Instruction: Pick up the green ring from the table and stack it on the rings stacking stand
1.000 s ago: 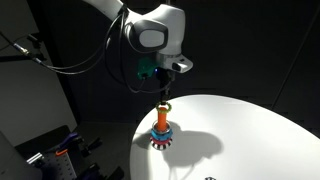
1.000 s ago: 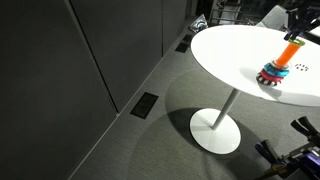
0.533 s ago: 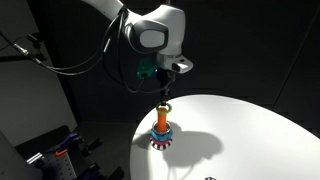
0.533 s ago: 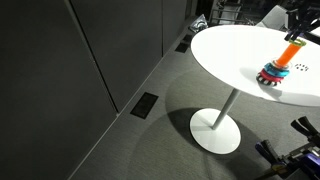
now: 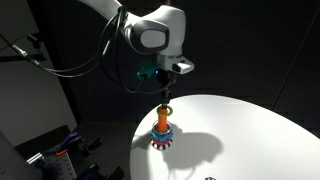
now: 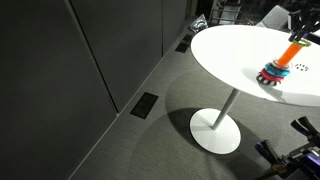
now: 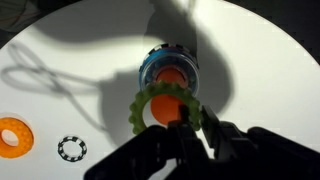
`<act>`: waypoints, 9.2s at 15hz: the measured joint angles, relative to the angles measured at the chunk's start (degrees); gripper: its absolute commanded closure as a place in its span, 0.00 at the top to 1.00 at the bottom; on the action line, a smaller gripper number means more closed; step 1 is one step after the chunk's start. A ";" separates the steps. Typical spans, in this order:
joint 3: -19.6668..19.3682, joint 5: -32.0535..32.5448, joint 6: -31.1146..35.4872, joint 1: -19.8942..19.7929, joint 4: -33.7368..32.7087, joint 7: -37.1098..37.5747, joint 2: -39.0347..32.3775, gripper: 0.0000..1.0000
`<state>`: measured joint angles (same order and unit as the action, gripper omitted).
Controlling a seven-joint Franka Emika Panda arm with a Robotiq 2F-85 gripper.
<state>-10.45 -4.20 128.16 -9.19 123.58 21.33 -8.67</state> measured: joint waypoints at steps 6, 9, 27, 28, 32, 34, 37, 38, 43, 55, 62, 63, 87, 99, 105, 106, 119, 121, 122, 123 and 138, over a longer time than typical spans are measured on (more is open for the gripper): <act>-0.07 0.01 -0.18 0.00 0.02 -0.12 0.02 0.07; 0.02 -0.20 -0.91 0.00 0.02 -0.62 0.08 0.07; 0.31 -0.94 -2.74 0.00 1.04 -3.87 1.22 0.07; 0.31 -0.88 -2.74 0.00 1.37 -3.87 1.49 0.07; 0.31 -0.37 -2.61 0.00 2.66 -3.83 2.60 0.07; 0.31 -0.21 -2.25 0.00 3.19 -3.81 2.99 0.07; 0.31 0.22 -0.89 0.00 3.98 -3.76 3.41 0.11; 0.31 0.36 -0.57 0.00 4.14 -3.73 3.50 0.40; 0.31 0.90 0.37 0.00 4.73 -3.71 3.62 0.73; 0.55 1.46 3.39 0.03 7.66 -3.73 3.38 1.00; 0.64 1.44 5.36 0.03 8.64 -3.73 3.21 1.00; 0.66 1.43 5.45 0.03 8.66 -3.73 3.21 1.00; 0.67 -3.18 11.16 -0.06 8.64 -9.68 4.45 1.00; 0.67 -3.89 16.63 -0.07 8.90 -11.41 4.17 1.00; 0.67 -3.92 18.53 -0.26 9.13 -11.67 3.32 1.00; 0.67 -3.94 18.79 -0.29 9.13 -11.69 3.07 1.00; 0.67 -4.20 20.39 -0.31 9.20 -11.98 2.43 1.00; 0.71 -4.91 20.70 -0.31 9.27 -12.77 2.44 1.00; 0.73 -5.38 20.90 -0.31 9.31 -13.15 2.44 1.00; 0.75 -5.80 21.04 -0.31 9.33 -13.61 2.44 1.00; 0.93 -9.11 19.56 -0.31 9.73 -17.08 3.43 1.00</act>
<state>-9.52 -13.32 147.72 -9.49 133.31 4.26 -5.24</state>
